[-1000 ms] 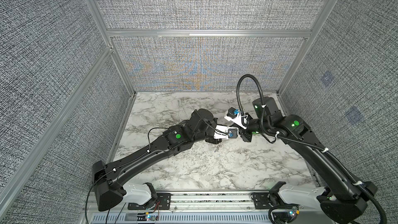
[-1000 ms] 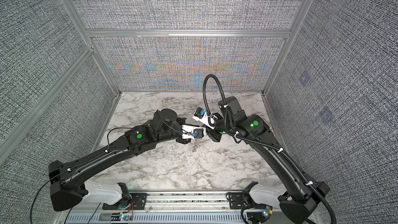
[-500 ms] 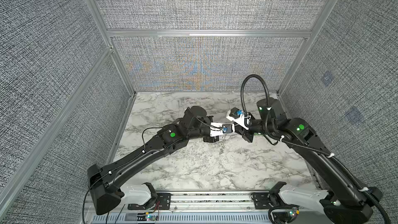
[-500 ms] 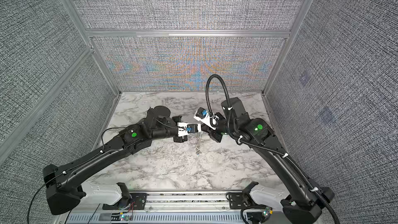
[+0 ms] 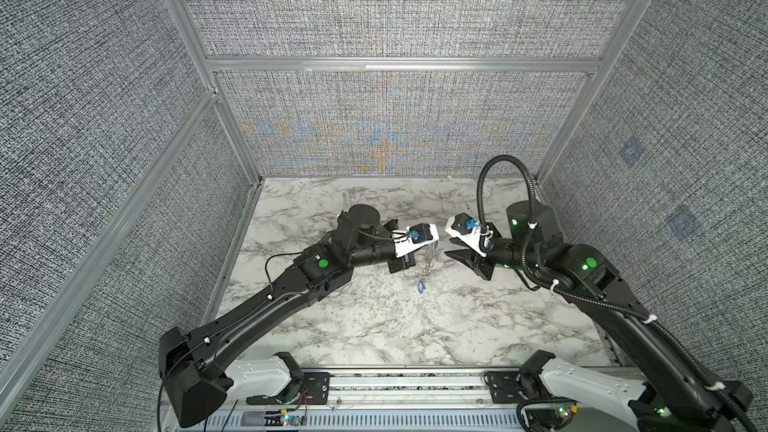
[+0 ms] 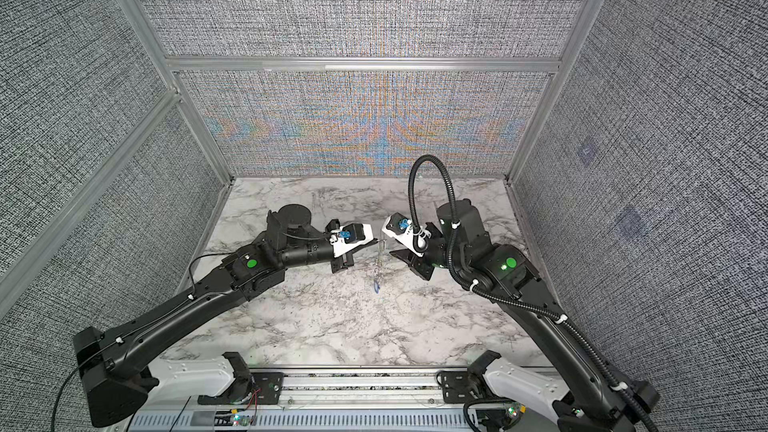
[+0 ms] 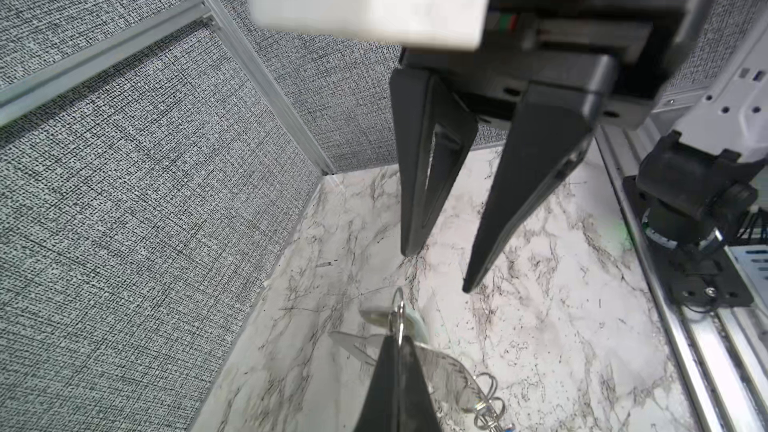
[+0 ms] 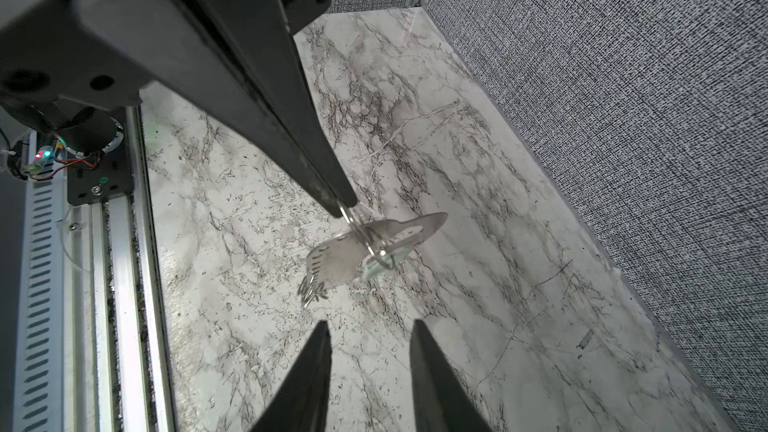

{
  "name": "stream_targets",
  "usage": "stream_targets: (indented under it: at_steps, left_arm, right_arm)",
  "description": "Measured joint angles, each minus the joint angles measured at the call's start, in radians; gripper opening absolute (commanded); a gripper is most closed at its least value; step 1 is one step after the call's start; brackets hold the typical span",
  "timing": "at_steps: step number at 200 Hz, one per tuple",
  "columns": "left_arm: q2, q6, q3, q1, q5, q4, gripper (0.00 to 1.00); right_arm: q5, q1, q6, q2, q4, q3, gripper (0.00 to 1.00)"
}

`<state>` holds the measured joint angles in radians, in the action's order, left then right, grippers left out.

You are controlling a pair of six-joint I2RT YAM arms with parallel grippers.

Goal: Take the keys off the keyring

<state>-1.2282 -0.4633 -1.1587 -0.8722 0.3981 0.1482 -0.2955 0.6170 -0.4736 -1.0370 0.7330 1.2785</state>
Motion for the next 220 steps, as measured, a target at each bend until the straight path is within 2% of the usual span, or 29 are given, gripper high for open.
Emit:
stream_targets:
  at_steps: [57, 107, 172, 220]
  left_arm:
    - [0.031, 0.118, 0.084, 0.035, 0.082, -0.129, 0.0]
    - [0.039, 0.208, 0.131, 0.05, 0.132, -0.241, 0.0]
    - [0.045, 0.282, 0.176, 0.061, 0.164, -0.345, 0.0]
    - [0.046, 0.307, 0.19, 0.063, 0.189, -0.375, 0.0]
  right_arm:
    - [0.002, 0.0, -0.034, 0.051, -0.066, -0.029, 0.34]
    - [0.002, 0.0, -0.049, 0.034, -0.076, -0.033, 0.35]
    - [-0.023, 0.0, -0.055, 0.051, -0.129, -0.044, 0.36]
    - [-0.08, -0.001, -0.092, 0.048, -0.137, -0.014, 0.32]
